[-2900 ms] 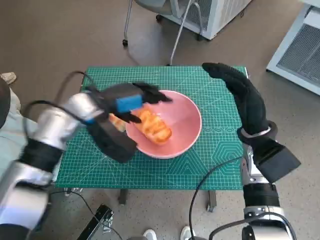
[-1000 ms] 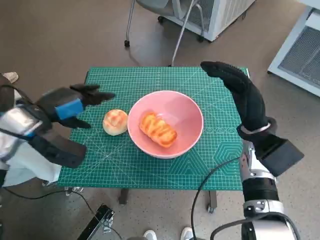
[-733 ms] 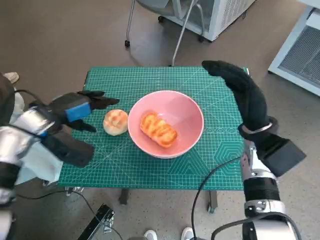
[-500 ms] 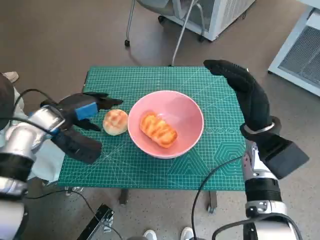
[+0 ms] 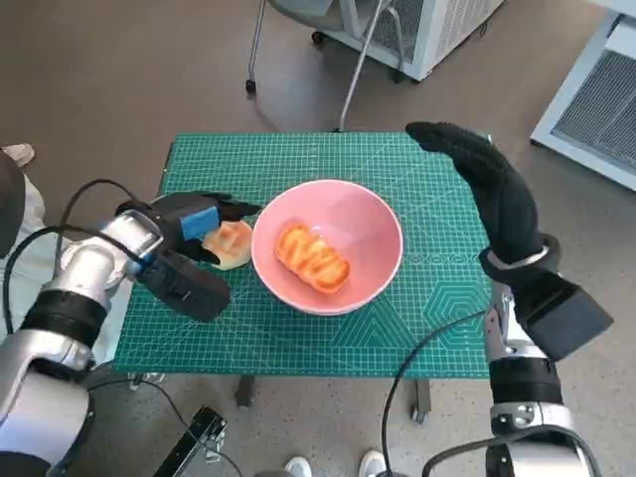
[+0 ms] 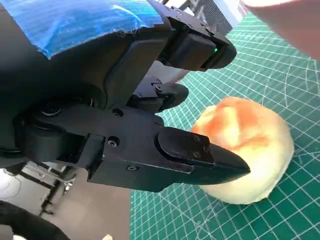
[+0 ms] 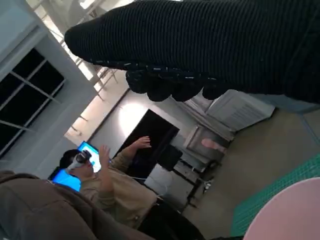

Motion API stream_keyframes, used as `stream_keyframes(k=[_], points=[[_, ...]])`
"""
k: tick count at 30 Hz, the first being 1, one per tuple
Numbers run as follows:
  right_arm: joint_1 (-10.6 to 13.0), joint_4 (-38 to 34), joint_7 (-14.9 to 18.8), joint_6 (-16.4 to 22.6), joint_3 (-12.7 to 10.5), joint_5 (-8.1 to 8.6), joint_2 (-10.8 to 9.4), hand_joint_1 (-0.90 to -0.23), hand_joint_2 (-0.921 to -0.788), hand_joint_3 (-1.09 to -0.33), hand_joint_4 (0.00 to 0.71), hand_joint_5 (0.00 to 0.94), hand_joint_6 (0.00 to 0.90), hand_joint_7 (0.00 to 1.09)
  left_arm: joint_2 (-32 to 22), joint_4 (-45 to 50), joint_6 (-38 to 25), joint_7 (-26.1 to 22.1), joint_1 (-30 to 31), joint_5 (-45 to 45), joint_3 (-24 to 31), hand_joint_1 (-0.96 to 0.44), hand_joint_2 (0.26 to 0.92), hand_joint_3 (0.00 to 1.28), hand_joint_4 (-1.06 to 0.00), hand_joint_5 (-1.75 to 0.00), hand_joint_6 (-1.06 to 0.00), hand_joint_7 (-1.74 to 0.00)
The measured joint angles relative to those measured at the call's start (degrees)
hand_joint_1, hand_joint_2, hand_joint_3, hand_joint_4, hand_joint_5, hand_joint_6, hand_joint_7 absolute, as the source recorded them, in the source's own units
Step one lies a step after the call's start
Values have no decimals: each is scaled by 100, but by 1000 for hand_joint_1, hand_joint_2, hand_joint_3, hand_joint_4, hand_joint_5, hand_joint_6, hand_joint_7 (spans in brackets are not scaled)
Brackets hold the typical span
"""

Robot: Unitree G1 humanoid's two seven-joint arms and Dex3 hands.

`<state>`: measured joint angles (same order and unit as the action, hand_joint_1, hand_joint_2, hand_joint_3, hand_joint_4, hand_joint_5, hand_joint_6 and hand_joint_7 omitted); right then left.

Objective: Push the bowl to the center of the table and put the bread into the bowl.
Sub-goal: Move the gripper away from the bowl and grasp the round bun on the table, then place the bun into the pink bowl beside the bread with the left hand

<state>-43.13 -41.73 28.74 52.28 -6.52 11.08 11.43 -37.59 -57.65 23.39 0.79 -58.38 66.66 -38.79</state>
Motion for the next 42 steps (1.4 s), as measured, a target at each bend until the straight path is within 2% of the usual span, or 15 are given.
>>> stream_keyframes(k=[7,13,16,17,18,19,20,21,23,27,33,42], points=[[44,60,-71,-1,0,-19,8,-673,-921,-783,312,5,-1,734,272,-451,-101,64,-176,-9,-195,-222,830,2,-318,-24,-396,-27],[105,115,-128,-4,1,-32,12,-675,-921,-783,310,3,-1,735,517,-830,-147,-48,-214,-207,-218,-95,887,17,-498,-42,-553,-75],[150,153,-146,-13,1,-41,13,-671,-921,-783,309,3,-1,734,598,-951,-161,-173,-214,-311,-218,-23,912,74,-673,-85,-706,-139],[160,167,-157,-22,2,-49,14,-671,-921,-783,309,3,-1,733,617,-978,-179,-211,-214,-362,-218,-16,914,82,-697,-94,-725,-148],[165,182,-166,-31,2,-53,14,-670,-921,-783,309,3,-1,733,626,-1003,-182,-240,-219,-400,-218,-13,915,97,-672,-319,-689,-378],[167,197,-174,-39,2,-56,15,-669,-921,-784,309,3,-1,732,630,-1024,-182,-259,-227,-422,-220,-8,917,142,-608,-674,-609,-740],[167,216,-177,-44,2,-57,18,-668,-921,-784,308,3,-1,731,631,-1048,-182,-277,-238,-446,-222,-5,919,155,-591,-893,-572,-944],[167,229,-180,-45,1,-58,23,-666,-921,-784,308,3,-1,730,631,-1065,-180,-297,-250,-457,-231,-3,919,164,-579,-1033,-549,-1075],[167,245,-184,-45,0,-61,43,-664,-921,-785,307,2,-1,728,629,-1083,-179,-360,-280,-479,-254,-1,920,158,-581,-1156,-547,-1158],[168,251,-205,-45,0,-72,70,-661,-921,-786,306,1,-1,725,622,-1101,-180,-465,-325,-542,-283,-1,920,126,-573,-1305,-621,-1118],[167,249,-249,-45,1,-79,78,-660,-921,-786,305,1,-1,722,604,-1120,-193,-546,-331,-651,-285,-1,920,106,-559,-1411,-693,-988],[167,245,-313,-45,14,-99,73,-660,-921,-786,305,1,-1,718,513,-1169,-225,-574,-331,-752,-280,-1,920,113,-571,-1387,-660,-1039]])
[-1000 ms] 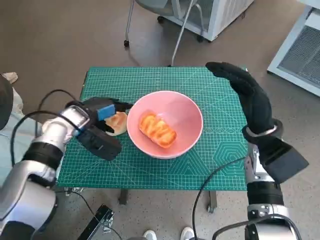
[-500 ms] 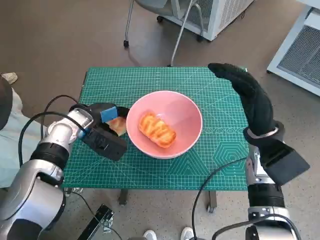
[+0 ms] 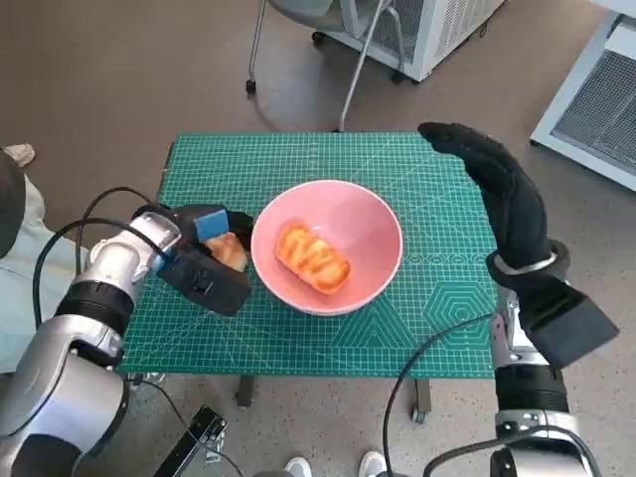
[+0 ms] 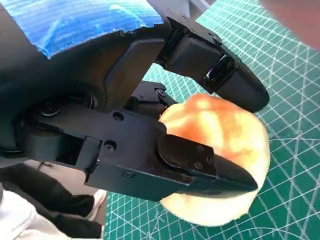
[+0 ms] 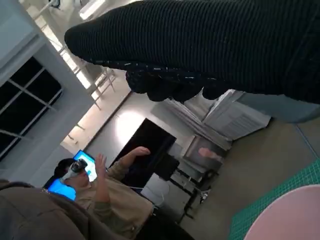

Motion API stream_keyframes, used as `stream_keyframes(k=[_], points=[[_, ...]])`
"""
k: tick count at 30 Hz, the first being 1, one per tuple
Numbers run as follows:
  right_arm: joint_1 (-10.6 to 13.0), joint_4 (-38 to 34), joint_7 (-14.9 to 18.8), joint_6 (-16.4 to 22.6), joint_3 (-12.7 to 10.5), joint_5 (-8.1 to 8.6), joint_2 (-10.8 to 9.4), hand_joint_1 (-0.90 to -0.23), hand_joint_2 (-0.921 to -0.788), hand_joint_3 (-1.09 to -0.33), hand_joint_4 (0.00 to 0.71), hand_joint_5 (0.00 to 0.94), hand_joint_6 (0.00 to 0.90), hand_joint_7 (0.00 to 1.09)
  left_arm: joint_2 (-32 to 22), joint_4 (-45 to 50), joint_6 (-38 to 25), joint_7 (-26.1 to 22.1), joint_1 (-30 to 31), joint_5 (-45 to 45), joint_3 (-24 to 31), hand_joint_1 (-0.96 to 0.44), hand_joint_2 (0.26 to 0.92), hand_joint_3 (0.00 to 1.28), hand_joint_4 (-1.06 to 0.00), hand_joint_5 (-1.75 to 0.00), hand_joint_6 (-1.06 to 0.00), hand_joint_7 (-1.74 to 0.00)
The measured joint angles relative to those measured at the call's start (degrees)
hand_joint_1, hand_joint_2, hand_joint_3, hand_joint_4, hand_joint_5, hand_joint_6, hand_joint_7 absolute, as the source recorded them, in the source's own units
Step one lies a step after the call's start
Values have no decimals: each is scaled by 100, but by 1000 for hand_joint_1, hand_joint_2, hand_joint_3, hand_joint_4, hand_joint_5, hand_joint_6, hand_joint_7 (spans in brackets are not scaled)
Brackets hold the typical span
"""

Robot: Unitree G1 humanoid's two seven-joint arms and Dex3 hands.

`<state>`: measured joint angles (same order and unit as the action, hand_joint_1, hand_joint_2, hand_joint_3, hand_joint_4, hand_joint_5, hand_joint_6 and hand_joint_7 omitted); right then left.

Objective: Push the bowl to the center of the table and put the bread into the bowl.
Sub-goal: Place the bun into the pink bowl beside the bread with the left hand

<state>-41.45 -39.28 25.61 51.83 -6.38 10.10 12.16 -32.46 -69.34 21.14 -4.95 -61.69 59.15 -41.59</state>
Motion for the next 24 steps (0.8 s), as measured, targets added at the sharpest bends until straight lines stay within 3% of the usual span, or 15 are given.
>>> stream_keyframes(k=[14,24], points=[[-2,-55,-20,-3,10,-12,-43,-661,-921,-783,306,1,-1,715,-431,108,111,-448,-425,-438,359,0,920,97,-662,-1296,-607,-1087],[-12,-95,-20,-2,30,-13,-100,-661,-921,-782,306,2,-1,709,-800,1345,-47,-669,-914,-901,1055,1,920,73,-680,-1142,-625,-1203]])
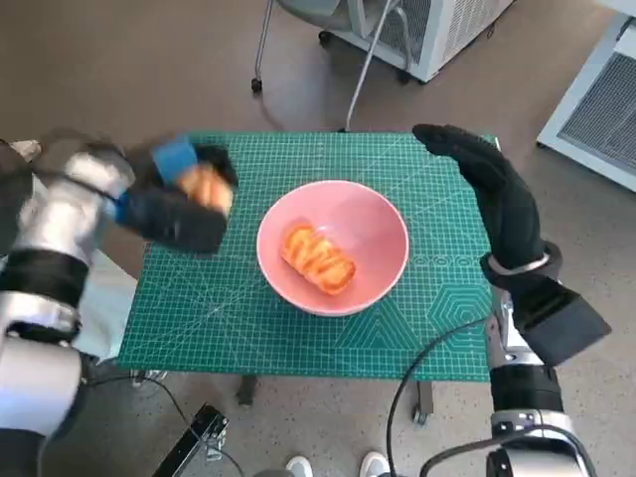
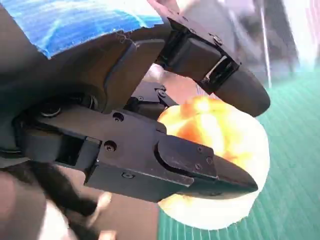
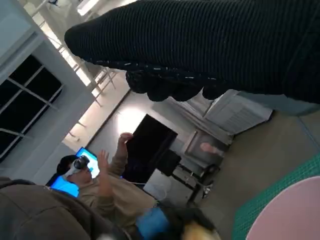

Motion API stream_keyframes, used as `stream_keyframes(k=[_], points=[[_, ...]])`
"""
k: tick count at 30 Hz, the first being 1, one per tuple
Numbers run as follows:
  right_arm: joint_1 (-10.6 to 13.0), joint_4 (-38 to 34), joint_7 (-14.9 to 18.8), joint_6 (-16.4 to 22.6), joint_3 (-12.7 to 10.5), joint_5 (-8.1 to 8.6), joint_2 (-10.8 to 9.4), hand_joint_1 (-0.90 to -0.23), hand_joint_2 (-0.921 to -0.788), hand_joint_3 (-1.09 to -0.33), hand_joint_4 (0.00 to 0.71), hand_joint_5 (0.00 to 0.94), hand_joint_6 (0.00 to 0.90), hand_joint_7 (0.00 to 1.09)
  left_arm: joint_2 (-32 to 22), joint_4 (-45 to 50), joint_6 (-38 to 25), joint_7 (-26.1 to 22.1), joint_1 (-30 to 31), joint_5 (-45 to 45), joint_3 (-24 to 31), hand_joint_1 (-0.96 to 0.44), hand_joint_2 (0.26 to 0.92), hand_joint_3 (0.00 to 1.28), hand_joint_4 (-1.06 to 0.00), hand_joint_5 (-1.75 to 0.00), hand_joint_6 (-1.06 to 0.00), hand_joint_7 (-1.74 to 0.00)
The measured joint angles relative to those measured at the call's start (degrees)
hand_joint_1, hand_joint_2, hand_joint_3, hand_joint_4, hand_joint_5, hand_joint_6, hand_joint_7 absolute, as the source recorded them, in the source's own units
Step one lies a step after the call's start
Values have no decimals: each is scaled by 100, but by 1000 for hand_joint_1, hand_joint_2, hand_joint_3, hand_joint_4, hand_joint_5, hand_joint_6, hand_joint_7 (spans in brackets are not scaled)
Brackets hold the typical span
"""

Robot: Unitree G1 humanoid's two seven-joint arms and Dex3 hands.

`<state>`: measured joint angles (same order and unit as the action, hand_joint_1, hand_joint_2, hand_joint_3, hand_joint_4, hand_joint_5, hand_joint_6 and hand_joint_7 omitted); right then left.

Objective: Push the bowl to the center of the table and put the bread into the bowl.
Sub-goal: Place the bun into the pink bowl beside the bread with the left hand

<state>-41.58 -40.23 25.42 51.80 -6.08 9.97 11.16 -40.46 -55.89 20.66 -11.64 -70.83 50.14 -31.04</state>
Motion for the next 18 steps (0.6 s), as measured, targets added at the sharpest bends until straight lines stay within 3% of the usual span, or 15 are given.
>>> stream_keyframes(k=[8,18], points=[[-24,-44,1,1,5,2,-4,-662,-921,-781,307,2,-1,709,-26,1020,27,380,-36,-121,354,2,920,48,-712,-1051,-652,-1226],[-35,-77,0,2,5,-2,-3,-662,-921,-779,307,2,-1,709,160,1766,212,830,111,15,336,1,920,64,-692,-1028,-640,-1278]])
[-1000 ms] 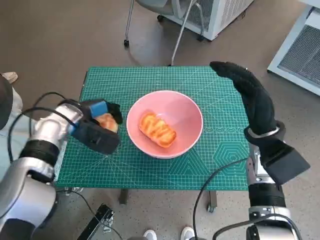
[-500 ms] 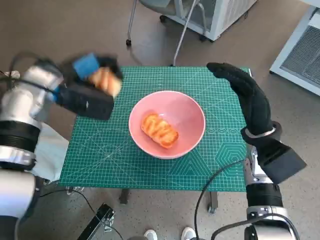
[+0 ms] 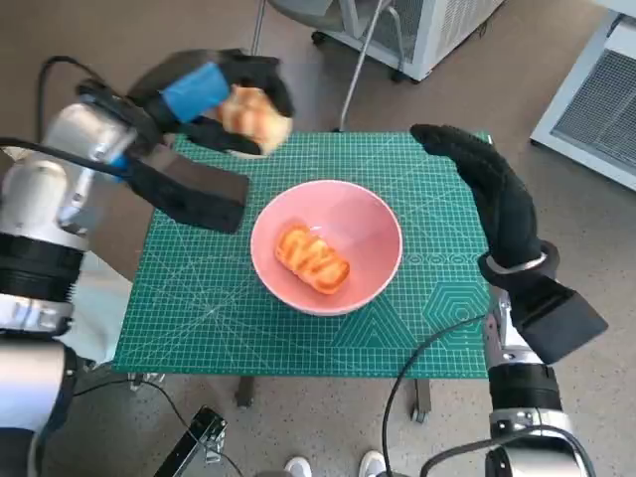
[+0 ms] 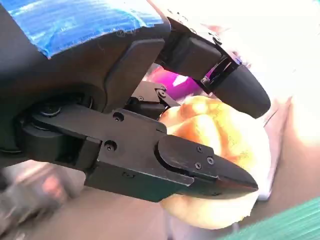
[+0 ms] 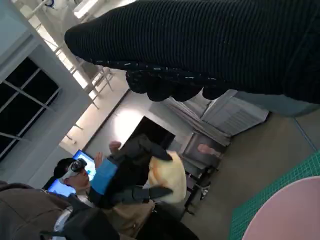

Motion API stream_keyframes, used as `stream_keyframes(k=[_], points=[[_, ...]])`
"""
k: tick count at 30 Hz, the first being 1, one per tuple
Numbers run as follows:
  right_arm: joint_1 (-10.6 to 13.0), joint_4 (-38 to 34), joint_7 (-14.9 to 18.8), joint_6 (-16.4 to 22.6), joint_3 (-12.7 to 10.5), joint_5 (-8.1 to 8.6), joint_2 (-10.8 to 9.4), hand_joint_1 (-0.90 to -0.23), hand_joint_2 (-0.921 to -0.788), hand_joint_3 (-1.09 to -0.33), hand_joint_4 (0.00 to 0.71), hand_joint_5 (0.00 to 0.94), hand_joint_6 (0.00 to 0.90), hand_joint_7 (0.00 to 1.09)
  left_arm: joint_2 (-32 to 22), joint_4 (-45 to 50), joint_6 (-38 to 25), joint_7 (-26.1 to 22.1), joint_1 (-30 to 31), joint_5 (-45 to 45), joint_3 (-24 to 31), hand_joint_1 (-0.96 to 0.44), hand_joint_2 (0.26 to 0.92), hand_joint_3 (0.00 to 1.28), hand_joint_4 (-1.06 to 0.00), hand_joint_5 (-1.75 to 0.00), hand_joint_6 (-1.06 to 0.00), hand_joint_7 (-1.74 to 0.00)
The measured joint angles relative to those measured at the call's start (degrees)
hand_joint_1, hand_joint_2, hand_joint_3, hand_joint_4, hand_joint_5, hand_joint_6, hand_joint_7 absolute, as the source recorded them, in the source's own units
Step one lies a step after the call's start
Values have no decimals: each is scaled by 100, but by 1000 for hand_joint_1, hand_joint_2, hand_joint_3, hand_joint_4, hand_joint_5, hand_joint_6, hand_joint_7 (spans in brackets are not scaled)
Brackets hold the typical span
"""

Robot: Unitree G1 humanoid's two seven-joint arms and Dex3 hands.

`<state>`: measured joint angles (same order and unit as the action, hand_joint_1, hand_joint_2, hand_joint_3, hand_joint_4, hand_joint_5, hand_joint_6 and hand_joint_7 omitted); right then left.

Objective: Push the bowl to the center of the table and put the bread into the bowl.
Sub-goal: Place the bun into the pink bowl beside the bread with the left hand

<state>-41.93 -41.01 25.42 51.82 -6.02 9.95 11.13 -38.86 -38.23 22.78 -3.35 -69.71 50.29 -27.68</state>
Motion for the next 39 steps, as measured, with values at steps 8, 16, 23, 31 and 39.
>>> stream_keyframes(k=[8,16,23,31,39], points=[[-17,-55,0,10,1,-1,-2,-661,-921,-778,308,3,-1,709,307,68,428,472,211,448,-426,0,920,95,-644,-1031,-631,-1338],[-21,-45,-2,43,1,-5,-4,-653,-921,-778,306,1,-1,709,829,-670,630,902,243,1021,-1058,0,920,103,-655,-1030,-602,-1367],[-21,-4,-42,45,-7,-9,-3,-646,-921,-782,304,0,-1,709,1271,-1081,480,908,335,1097,-1274,1,921,150,-587,-1106,-557,-1405],[-3,80,-135,47,-26,-36,14,-650,-921,-784,303,0,-1,709,1612,-1428,136,210,474,605,-1120,-162,919,176,-298,-304,-315,-738],[34,177,-279,58,-39,-147,61,-661,-921,-794,302,0,-1,710,1605,-1382,136,-429,624,224,-974,-299,920,49,-75,-13,-197,-139]])
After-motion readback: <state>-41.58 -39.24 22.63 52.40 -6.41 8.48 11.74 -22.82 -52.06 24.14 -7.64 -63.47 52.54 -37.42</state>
